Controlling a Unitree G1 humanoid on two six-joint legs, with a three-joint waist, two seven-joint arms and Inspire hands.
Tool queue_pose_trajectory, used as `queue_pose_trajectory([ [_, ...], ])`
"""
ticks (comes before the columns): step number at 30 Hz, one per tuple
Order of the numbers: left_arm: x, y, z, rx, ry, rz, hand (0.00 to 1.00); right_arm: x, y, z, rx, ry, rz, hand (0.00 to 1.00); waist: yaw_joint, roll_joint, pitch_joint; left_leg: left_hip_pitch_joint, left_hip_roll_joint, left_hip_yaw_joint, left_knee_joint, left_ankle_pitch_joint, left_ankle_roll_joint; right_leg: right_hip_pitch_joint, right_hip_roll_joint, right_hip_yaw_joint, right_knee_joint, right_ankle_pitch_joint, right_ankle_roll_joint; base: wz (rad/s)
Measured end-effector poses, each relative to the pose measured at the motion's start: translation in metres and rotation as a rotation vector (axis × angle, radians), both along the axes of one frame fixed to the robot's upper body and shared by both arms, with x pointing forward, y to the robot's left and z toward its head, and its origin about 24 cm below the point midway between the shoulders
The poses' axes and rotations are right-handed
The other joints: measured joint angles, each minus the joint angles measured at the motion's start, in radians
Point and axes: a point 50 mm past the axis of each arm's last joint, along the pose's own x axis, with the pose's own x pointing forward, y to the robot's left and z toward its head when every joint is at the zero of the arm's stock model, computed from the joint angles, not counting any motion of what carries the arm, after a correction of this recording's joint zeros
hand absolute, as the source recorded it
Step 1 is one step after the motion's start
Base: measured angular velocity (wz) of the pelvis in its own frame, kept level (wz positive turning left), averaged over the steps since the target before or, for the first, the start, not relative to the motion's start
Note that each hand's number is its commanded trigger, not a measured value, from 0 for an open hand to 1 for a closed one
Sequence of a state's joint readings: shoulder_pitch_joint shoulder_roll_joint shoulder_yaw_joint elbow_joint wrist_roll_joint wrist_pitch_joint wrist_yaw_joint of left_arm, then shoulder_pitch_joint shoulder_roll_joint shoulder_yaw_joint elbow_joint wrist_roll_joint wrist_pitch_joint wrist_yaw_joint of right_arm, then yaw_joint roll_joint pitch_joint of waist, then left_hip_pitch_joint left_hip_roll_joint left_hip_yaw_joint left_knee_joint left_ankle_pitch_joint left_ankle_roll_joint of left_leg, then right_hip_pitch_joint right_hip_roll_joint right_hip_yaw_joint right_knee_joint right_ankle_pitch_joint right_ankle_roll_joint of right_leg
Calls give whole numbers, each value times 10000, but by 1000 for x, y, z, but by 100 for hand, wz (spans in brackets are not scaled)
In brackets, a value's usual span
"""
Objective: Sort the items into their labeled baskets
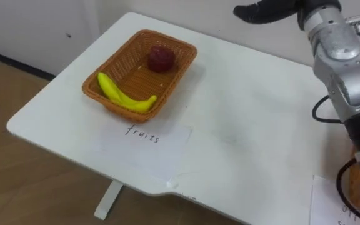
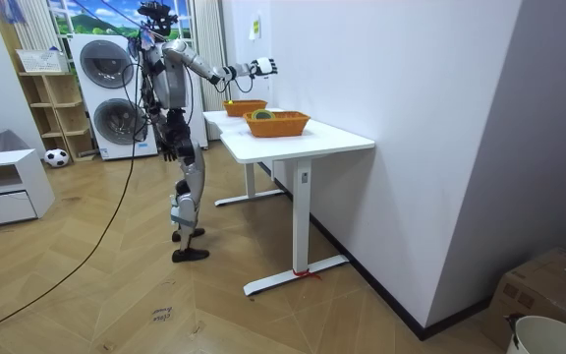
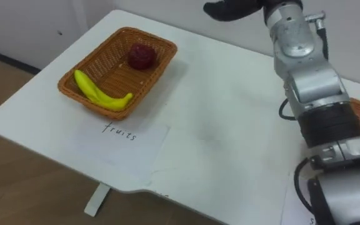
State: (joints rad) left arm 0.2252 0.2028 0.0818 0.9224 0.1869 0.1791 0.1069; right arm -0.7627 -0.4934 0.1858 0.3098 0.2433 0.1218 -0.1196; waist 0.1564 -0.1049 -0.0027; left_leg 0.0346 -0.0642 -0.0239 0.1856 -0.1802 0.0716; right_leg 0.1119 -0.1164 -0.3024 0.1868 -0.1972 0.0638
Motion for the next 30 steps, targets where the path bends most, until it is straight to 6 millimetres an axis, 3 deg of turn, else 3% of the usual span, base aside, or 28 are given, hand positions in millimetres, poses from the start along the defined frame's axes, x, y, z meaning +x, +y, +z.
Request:
queue_pose_trajectory([
  [5,9,1,2,-98,-470,141,0,-6,-10,16,33,-571,-146,0,-417,-141,-17,16,69,202,-46,-2,-5,-60,50,64,-11,19,-31,-9],
  [7,12,2,3,-86,-685,139,0,-9,-12,20,42,-777,-179,0,-577,-216,-36,30,101,301,-52,-7,-13,-101,89,311,-16,32,-51,-15],
  [12,11,3,3,142,-928,404,0,-19,-35,10,575,-805,-727,0,-752,-369,-44,265,208,652,-108,-47,-67,17,205,762,-201,150,-102,-20],
  [17,10,6,5,168,-1023,716,0,-25,-56,13,939,-990,-1421,0,-1202,-282,14,263,349,898,-190,-53,-78,-129,326,832,-183,272,-168,-18],
  [22,4,7,5,143,-1179,993,0,-37,-87,23,1680,-1502,-2477,0,-1611,-155,-36,211,413,1063,-201,-54,-86,-248,388,929,-182,295,-205,-10],
  [27,-2,9,6,371,-1301,1215,0,-59,-118,12,2504,-1761,-3816,0,-2077,-109,-64,262,477,1093,-216,-87,-146,-227,455,973,-194,306,-223,-2],
  [30,-2,9,7,472,-1461,1216,0,-75,-140,1,3098,-1910,-4854,0,-2157,-92,-59,282,523,1223,-219,-110,-185,-255,500,1079,-195,315,-236,-8],
])
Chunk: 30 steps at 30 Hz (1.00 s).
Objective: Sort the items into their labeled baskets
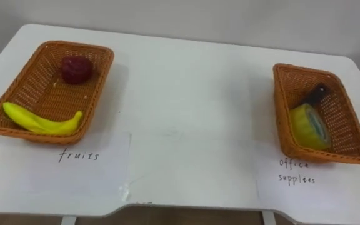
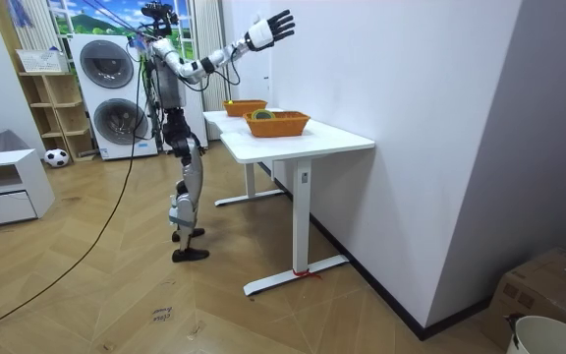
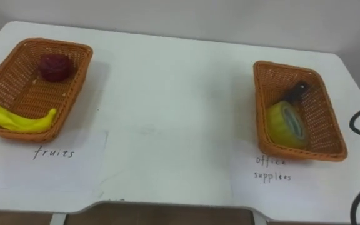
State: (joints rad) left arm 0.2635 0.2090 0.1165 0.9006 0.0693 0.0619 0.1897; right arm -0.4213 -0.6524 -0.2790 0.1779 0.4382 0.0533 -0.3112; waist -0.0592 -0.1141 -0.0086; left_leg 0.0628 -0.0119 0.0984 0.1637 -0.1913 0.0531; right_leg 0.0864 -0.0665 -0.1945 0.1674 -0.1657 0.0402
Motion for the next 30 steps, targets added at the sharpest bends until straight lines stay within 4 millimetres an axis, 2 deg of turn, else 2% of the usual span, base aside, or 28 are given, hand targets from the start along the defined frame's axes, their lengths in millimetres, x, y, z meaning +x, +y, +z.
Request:
queue_pose_trajectory([
  [5,-3,0,0,164,5,65,0,-23,-25,-21,703,154,-1490,0,-223,131,63,9,27,107,-16,-17,-24,-42,13,57,1,8,-12,-8],
  [7,-4,0,0,149,-21,137,0,-37,-36,-41,1067,621,-2204,0,-248,172,50,14,27,137,-42,-17,-24,-41,15,58,1,8,-12,0],
  [12,-10,-1,-2,58,94,375,0,-62,-62,-73,2246,1367,-3720,0,-241,294,-27,91,13,223,-131,-14,-23,-86,12,163,-1,9,-15,-8],
  [14,-13,-2,-3,30,154,423,0,-72,-72,-90,3113,1635,-4336,0,-236,261,12,212,19,249,-190,-15,-24,45,25,223,-10,9,-14,-5],
  [15,-15,-3,-3,-2,209,468,0,-78,-75,-101,3735,1776,-4640,0,-240,276,4,254,22,254,-224,-16,-24,61,29,253,-7,9,-14,-5],
  [16,-16,-4,-3,-22,225,495,0,-81,-76,-106,4051,1835,-4744,0,-228,258,18,278,22,268,-260,-16,-24,60,32,249,-9,8,-14,-10],
  [20,-19,-5,-4,-81,344,503,0,-100,-75,-150,5678,2547,-5646,0,-223,258,73,342,38,352,-308,-22,-28,58,52,323,5,9,-14,-8],
  [24,-17,-7,-4,-181,281,593,0,-113,-69,-182,6546,3316,-6413,0,-297,400,69,316,33,391,-300,-22,-27,-8,61,423,21,9,-15,-4],
  [26,-17,-9,-5,-249,253,677,0,-116,-68,-188,6972,3346,-6521,0,-312,468,74,311,29,392,-304,-22,-28,-17,58,423,16,9,-15,0],
  [30,-19,-7,-5,-209,213,881,0,-126,-68,-205,7551,3577,-6997,0,-375,462,70,336,39,363,-315,-22,-28,30,69,378,-2,9,-15,2],
])
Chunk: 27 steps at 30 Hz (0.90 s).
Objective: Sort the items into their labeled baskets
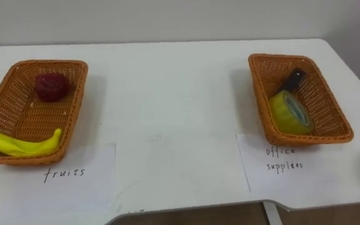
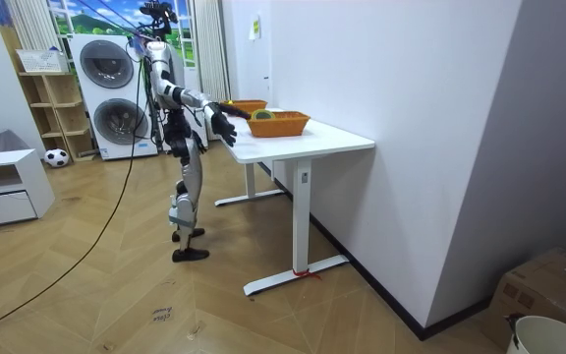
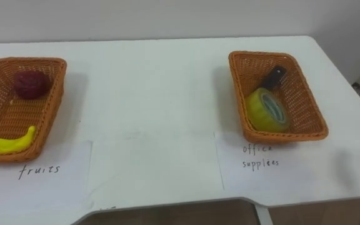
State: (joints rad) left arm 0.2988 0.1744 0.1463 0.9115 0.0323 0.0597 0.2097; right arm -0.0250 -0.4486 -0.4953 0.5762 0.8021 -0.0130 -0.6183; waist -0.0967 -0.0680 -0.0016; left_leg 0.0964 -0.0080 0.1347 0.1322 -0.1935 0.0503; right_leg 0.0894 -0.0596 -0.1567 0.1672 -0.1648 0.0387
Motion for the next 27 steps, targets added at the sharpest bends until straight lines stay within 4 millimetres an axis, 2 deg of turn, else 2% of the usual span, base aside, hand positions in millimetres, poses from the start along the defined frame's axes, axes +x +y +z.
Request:
queue_pose_trajectory([
  [1,0,0,0,-2,-12,-9,0,-4,1,-4,77,80,-42,0,2,-7,-2,-1,2,-9,-6,0,-1,3,2,-5,1,0,0,5],
  [5,-1,-2,0,-46,-13,16,0,-36,19,-43,1165,910,-268,0,6,-26,-8,1,10,-24,-32,-3,-4,4,8,13,3,0,0,1],
  [6,-1,-2,-1,-51,15,27,0,-46,23,-55,1513,1292,-390,0,98,-6,-3,8,8,-1,-35,-5,-7,-10,9,41,6,0,0,-7],
  [9,-5,-2,-2,-80,141,72,0,-62,34,-76,2184,1837,-688,0,132,33,1,15,0,33,-42,-19,-16,-45,16,139,1,0,0,-10],
  [13,-5,-3,-2,-80,99,56,0,-62,38,-78,2000,1658,-668,0,189,190,-32,45,-8,15,-22,-22,-16,-24,21,163,-2,0,0,-2],
  [18,-14,-8,-6,-206,409,178,0,-69,55,-93,2126,1774,-501,0,196,242,-34,336,84,26,-15,-118,-88,235,116,182,-1,5,-9,0],
  [27,-25,-13,-9,-266,666,268,0,-87,66,-104,2092,1477,-22,0,195,381,-97,342,204,53,59,-219,-166,349,234,160,-160,30,-56,0],
])
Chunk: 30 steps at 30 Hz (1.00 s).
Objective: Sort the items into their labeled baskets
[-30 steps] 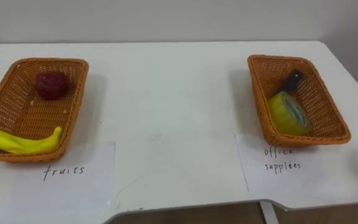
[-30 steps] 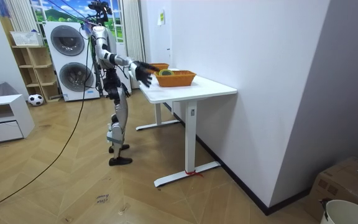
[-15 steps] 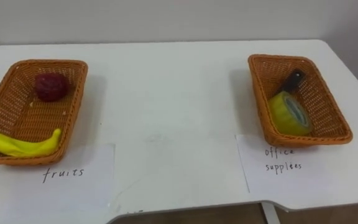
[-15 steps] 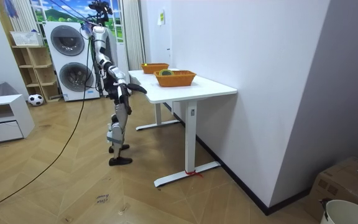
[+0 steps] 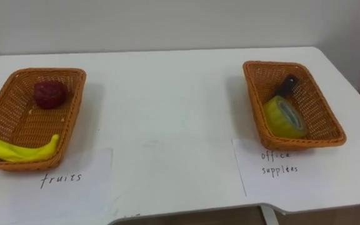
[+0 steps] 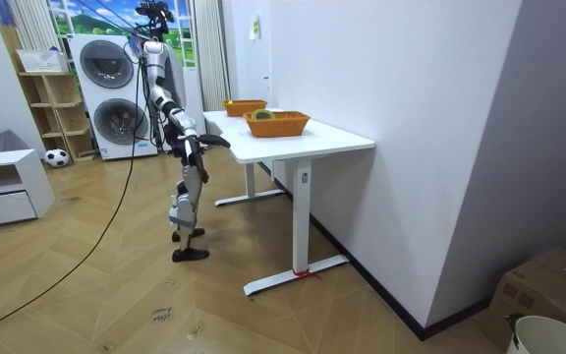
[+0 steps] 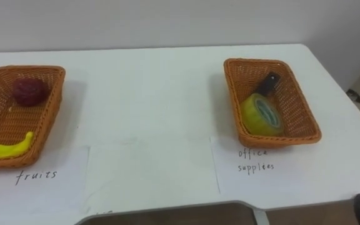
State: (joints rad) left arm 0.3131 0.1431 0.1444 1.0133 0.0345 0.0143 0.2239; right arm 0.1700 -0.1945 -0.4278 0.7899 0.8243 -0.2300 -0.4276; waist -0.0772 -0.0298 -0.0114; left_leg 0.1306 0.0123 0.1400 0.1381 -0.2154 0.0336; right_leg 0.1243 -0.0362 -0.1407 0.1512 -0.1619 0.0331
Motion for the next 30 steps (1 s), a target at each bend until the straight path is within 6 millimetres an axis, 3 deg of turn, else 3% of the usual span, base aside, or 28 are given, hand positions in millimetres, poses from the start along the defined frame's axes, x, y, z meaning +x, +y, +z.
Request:
queue_pose_trajectory([
  [4,-1,-1,0,-36,17,73,0,-18,16,-22,1013,1373,970,0,158,-4,5,8,63,69,32,-26,-44,25,47,29,6,12,-20,-5],
  [6,5,-6,-2,-155,-137,72,0,-33,47,-45,2845,1842,848,0,291,126,46,-14,86,101,124,-58,-64,-17,61,24,5,6,-29,-7],
  [7,5,-8,-2,-206,-134,86,0,-35,53,-48,3185,1763,733,0,291,138,67,-18,84,108,126,-64,-65,-32,59,27,8,6,-30,-6],
  [9,4,-14,-4,-381,-159,143,0,-38,67,-55,4210,1083,12,0,246,445,52,-2,62,135,131,-115,-35,-37,37,37,17,2,-35,-2],
  [11,9,-13,-3,-331,-358,95,0,-41,71,-57,4657,625,-414,0,154,528,69,-23,1,50,127,-118,-30,-31,-6,7,6,-66,-59,12],
  [14,7,-12,-3,-296,-456,349,0,-58,75,-62,5167,338,-899,0,-17,366,49,-33,-112,-60,129,-116,-30,54,-51,-58,6,-208,-86,14],
  [18,3,-13,-4,-585,-509,887,0,-87,82,-67,5531,791,-906,0,-11,87,83,-4,-95,-61,126,-124,-44,30,-39,-59,-9,-300,-122,1],
  [24,-7,-17,-7,-902,42,1001,0,-118,100,-73,6728,2301,404,0,31,68,26,15,-68,-37,117,-184,-97,49,0,-49,21,-300,-122,-2],
  [26,-3,-17,-7,-919,34,974,0,-119,105,-74,6927,2990,1464,0,57,67,42,52,-57,-19,90,-188,-100,7,15,0,18,-299,-123,-5],
  [30,5,-20,-8,-1028,3,803,0,-101,110,-77,6706,4156,4201,0,215,127,91,43,-22,-33,106,-190,-98,33,11,-12,26,-294,-127,0],
])
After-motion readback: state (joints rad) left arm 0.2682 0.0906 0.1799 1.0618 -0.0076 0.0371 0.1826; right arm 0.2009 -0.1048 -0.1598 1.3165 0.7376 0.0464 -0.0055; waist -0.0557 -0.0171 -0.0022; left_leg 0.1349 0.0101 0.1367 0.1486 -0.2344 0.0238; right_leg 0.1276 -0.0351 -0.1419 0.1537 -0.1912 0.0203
